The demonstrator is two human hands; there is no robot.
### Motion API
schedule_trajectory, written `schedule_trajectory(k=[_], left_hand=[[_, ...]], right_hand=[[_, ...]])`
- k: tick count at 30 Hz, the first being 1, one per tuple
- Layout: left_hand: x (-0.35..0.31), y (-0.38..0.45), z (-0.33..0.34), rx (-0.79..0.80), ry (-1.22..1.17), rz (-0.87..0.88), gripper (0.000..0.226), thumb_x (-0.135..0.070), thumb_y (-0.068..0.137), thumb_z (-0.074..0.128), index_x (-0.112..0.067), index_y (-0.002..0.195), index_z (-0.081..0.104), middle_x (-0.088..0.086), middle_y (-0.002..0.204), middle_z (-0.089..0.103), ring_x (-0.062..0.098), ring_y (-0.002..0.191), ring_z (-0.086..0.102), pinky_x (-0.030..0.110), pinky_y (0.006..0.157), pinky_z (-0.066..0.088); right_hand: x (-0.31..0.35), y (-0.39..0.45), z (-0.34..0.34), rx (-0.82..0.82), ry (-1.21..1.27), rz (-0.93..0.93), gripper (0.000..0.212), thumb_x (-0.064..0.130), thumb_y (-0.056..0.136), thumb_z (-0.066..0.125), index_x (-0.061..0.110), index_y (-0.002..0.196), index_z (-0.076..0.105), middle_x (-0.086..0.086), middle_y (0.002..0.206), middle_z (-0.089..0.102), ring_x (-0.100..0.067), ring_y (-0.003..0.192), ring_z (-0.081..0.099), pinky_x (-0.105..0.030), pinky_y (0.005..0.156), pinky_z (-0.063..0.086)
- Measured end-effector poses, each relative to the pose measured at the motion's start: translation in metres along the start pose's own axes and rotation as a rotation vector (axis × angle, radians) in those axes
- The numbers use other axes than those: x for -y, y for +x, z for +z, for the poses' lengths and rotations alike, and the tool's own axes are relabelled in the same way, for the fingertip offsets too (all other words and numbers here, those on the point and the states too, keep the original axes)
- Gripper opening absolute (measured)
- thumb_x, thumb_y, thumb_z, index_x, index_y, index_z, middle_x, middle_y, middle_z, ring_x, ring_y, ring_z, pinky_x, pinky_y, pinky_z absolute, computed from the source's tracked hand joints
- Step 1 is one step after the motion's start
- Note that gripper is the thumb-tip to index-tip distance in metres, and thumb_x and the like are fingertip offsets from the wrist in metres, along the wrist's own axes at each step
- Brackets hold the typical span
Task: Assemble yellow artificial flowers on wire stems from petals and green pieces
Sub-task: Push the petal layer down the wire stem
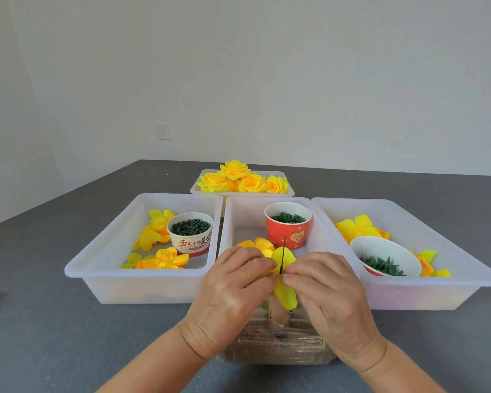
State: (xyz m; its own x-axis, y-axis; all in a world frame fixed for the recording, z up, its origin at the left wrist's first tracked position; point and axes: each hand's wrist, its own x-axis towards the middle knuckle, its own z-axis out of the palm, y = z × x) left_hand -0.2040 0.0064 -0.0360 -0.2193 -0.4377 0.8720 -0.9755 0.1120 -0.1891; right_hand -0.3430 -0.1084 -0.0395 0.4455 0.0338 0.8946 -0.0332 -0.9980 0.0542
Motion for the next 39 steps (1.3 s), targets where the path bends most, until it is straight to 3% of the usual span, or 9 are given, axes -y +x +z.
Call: schedule_trajectory(k=[7, 10, 13, 19, 21, 26, 30, 36, 39], left_hand=[[0.003, -0.006, -0.003, 0.087, -0.206, -0.167, 0.018, -0.021, 0.085, 0.061, -0.011, 0.075, 0.073, -0.004, 0.097, 0.070, 0.019, 0.092, 0.060, 0.034, 0.079, 0.049], [0.004, -0.007, -0.012, 0.101, -0.334, -0.327, 0.030, -0.036, 0.082, 0.063, -0.012, 0.066, 0.071, -0.006, 0.096, 0.069, 0.016, 0.096, 0.059, 0.032, 0.082, 0.046], [0.004, 0.001, -0.015, 0.030, -0.394, -0.478, 0.031, -0.035, 0.083, 0.062, -0.011, 0.065, 0.070, -0.005, 0.090, 0.069, 0.012, 0.090, 0.059, 0.026, 0.080, 0.046], [-0.005, 0.023, -0.006, 0.189, -0.623, -0.753, 0.013, -0.031, 0.072, 0.075, -0.020, 0.079, 0.077, -0.016, 0.090, 0.067, -0.002, 0.095, 0.058, 0.012, 0.084, 0.042], [-0.006, 0.022, -0.001, 0.230, -0.641, -0.773, 0.008, -0.023, 0.071, 0.078, -0.018, 0.076, 0.077, -0.019, 0.085, 0.066, -0.003, 0.092, 0.058, 0.014, 0.084, 0.044], [-0.003, 0.017, 0.001, 0.249, -0.763, -0.862, 0.004, -0.019, 0.070, 0.078, -0.017, 0.070, 0.075, -0.013, 0.080, 0.069, 0.000, 0.086, 0.061, 0.012, 0.080, 0.044], [-0.002, 0.018, 0.001, 0.261, -0.792, -0.799, 0.022, -0.028, 0.069, 0.072, -0.006, 0.073, 0.075, -0.007, 0.084, 0.070, 0.007, 0.090, 0.061, 0.021, 0.085, 0.046], [0.002, 0.016, 0.004, 0.301, -0.755, -0.706, 0.018, -0.023, 0.074, 0.072, -0.005, 0.076, 0.075, -0.006, 0.085, 0.069, 0.010, 0.090, 0.061, 0.026, 0.085, 0.047], [0.007, 0.015, 0.004, 0.326, -0.826, -0.739, 0.011, -0.015, 0.076, 0.073, -0.005, 0.078, 0.076, -0.001, 0.085, 0.071, 0.009, 0.086, 0.064, 0.021, 0.083, 0.048]], right_hand=[[0.001, -0.006, -0.001, 0.058, 0.164, 0.116, 0.013, 0.009, 0.079, 0.062, 0.009, 0.082, 0.075, 0.004, 0.091, 0.070, -0.022, 0.088, 0.061, -0.039, 0.074, 0.050], [0.001, -0.008, -0.009, 0.060, 0.394, 0.311, 0.025, 0.004, 0.070, 0.056, 0.012, 0.085, 0.074, 0.007, 0.096, 0.070, -0.020, 0.100, 0.059, -0.032, 0.087, 0.047], [0.001, -0.005, -0.015, -0.020, 0.680, 0.611, 0.031, -0.001, 0.070, 0.051, 0.016, 0.083, 0.073, 0.005, 0.093, 0.071, -0.015, 0.102, 0.060, -0.019, 0.089, 0.044], [-0.003, 0.008, -0.010, 0.015, 0.665, 0.742, 0.011, 0.014, 0.075, 0.073, 0.024, 0.073, 0.074, 0.009, 0.087, 0.072, -0.012, 0.095, 0.063, -0.026, 0.086, 0.047], [-0.001, 0.008, -0.008, 0.050, 0.667, 0.743, 0.003, 0.028, 0.069, 0.070, 0.029, 0.068, 0.073, 0.013, 0.087, 0.072, -0.011, 0.095, 0.063, -0.023, 0.085, 0.046], [-0.003, 0.003, -0.004, 0.143, 0.677, 0.735, 0.003, 0.033, 0.066, 0.070, 0.032, 0.067, 0.073, 0.016, 0.090, 0.071, -0.008, 0.096, 0.061, -0.019, 0.085, 0.046], [-0.007, 0.003, -0.003, 0.180, 0.692, 0.750, 0.003, 0.033, 0.066, 0.070, 0.033, 0.067, 0.073, 0.014, 0.089, 0.071, -0.008, 0.098, 0.060, -0.021, 0.087, 0.045], [-0.011, 0.007, -0.005, 0.260, 0.698, 0.782, 0.012, 0.016, 0.072, 0.076, 0.027, 0.067, 0.074, 0.009, 0.088, 0.072, -0.006, 0.096, 0.061, -0.023, 0.087, 0.045], [-0.017, 0.017, -0.006, 0.252, 0.755, 0.834, 0.012, 0.008, 0.075, 0.074, 0.018, 0.069, 0.074, 0.007, 0.087, 0.073, 0.001, 0.082, 0.063, -0.022, 0.080, 0.046]])
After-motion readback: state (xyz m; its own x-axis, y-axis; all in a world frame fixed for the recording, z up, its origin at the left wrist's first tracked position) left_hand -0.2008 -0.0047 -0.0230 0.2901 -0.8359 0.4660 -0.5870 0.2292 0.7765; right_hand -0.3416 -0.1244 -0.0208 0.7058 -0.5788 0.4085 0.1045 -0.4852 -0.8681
